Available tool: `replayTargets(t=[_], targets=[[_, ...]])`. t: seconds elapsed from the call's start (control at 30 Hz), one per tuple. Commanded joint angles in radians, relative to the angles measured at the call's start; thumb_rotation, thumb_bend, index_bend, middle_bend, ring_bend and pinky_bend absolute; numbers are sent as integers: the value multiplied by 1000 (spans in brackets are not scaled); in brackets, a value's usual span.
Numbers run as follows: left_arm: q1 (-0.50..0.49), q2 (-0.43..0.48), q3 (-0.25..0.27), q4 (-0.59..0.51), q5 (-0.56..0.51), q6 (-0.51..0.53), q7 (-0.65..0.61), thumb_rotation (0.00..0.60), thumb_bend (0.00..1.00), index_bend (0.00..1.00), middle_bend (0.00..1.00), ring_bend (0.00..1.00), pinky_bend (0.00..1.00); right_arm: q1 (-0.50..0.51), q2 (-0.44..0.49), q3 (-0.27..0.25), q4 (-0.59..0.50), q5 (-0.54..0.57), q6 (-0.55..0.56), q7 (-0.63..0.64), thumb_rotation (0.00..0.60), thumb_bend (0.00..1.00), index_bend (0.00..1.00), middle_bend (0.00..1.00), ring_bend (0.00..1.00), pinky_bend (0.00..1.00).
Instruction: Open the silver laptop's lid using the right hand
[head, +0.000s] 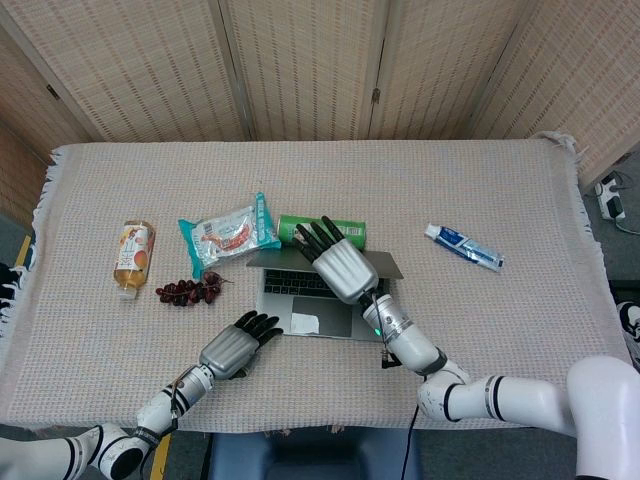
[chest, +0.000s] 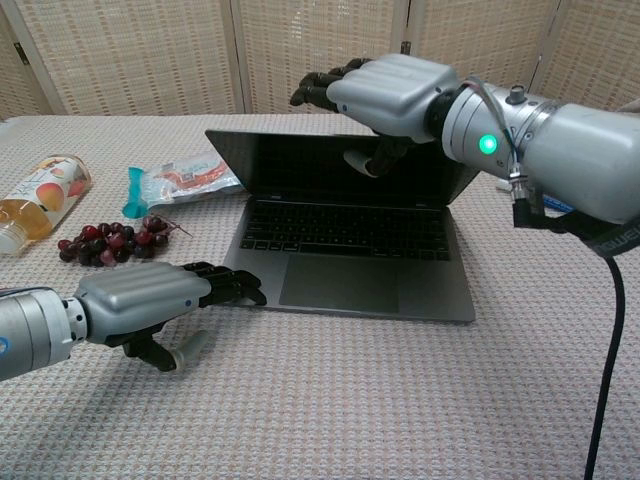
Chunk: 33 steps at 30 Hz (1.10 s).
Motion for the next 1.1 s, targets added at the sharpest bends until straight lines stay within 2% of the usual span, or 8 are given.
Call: replayTargets(t=[0.03, 0.43, 1.1], targets=[[-1, 2, 1, -4, 0, 3, 3, 600, 735, 134, 103, 0, 0, 20, 17, 24, 17, 32, -5, 1, 600, 576, 0, 0, 0, 0], [-4, 4, 11, -20, -11, 13, 31, 600, 736, 135, 103, 0, 0, 99, 29, 81, 123, 187, -32, -10, 600, 576, 0, 0, 0, 0], [-1, 10, 28, -31, -10, 31, 51, 600, 735, 135, 103, 0, 0, 204, -24, 96, 358, 396, -71, -25, 600, 576, 0, 0, 0, 0]])
